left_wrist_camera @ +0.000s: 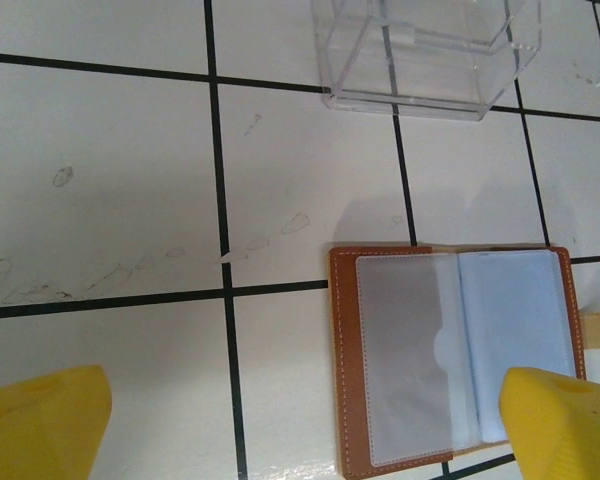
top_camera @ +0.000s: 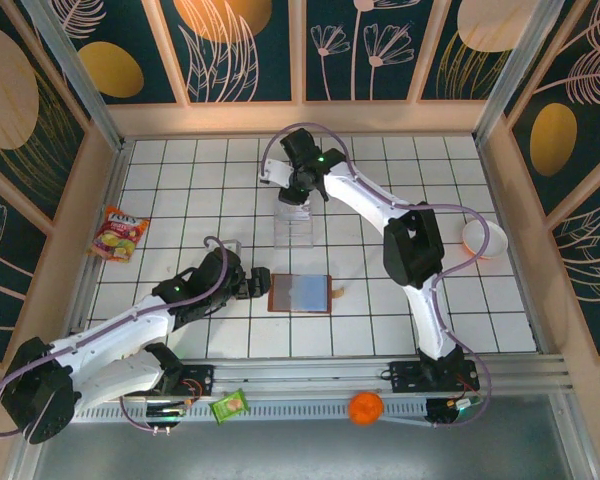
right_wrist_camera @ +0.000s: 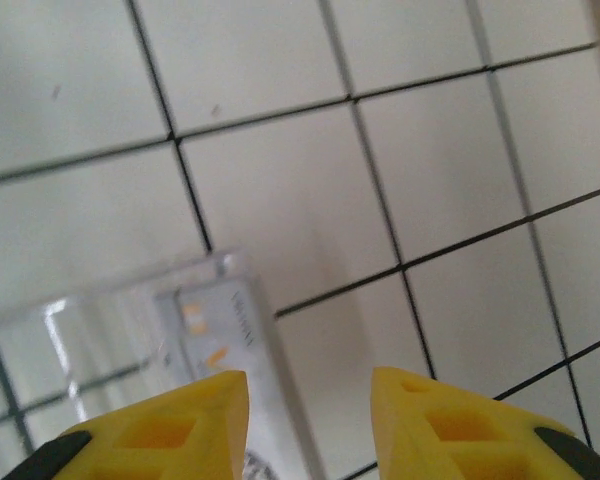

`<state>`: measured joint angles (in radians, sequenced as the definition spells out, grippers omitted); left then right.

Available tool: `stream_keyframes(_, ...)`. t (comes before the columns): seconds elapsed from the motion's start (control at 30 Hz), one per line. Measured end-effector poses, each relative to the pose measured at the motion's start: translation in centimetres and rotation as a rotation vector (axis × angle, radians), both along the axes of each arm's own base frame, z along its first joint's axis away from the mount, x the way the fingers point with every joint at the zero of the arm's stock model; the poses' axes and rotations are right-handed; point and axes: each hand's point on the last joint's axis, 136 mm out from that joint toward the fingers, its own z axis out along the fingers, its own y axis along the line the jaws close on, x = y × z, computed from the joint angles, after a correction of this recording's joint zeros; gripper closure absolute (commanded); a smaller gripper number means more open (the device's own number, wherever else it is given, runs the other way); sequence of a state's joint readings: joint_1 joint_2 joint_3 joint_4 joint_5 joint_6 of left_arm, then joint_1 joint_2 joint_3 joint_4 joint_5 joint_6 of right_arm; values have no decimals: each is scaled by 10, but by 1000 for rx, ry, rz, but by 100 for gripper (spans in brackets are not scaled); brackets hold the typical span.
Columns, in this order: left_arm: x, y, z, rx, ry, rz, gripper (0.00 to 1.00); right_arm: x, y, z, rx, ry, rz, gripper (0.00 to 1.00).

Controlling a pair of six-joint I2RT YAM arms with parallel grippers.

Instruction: Take the credit cards out of the card holder

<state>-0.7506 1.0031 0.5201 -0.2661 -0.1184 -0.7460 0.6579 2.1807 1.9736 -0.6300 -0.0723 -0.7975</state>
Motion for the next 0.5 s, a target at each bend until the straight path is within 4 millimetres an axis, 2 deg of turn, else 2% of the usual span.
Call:
stream_keyframes(0.1, 2, 2, 5, -5, -20, 14, 1, 0, 2, 23, 114, -31, -53, 60)
stream_keyframes(0.23, 13, 10, 14, 8, -62, 65, 1, -12, -4, 70, 346, -68, -162, 53)
stream_keyframes(0.3, 24, 16, 24, 6, -99, 110, 1, -27, -15, 92, 484, -64, -218, 49)
stream_keyframes(0.33, 32, 20, 32, 0, -128, 143, 1, -36, -22, 103, 557, -58, -243, 43)
stream_keyframes(0.4, 48, 33, 44, -4, -180, 219, 1, -49, -35, 116, 681, -34, -298, 42)
stream_keyframes(0.43, 57, 42, 52, -7, -210, 266, 1, -54, -43, 122, 745, -21, -330, 41)
stream_keyframes(0.5, 71, 56, 65, -14, -269, 344, 1, -63, -58, 120, 835, 22, -398, 41)
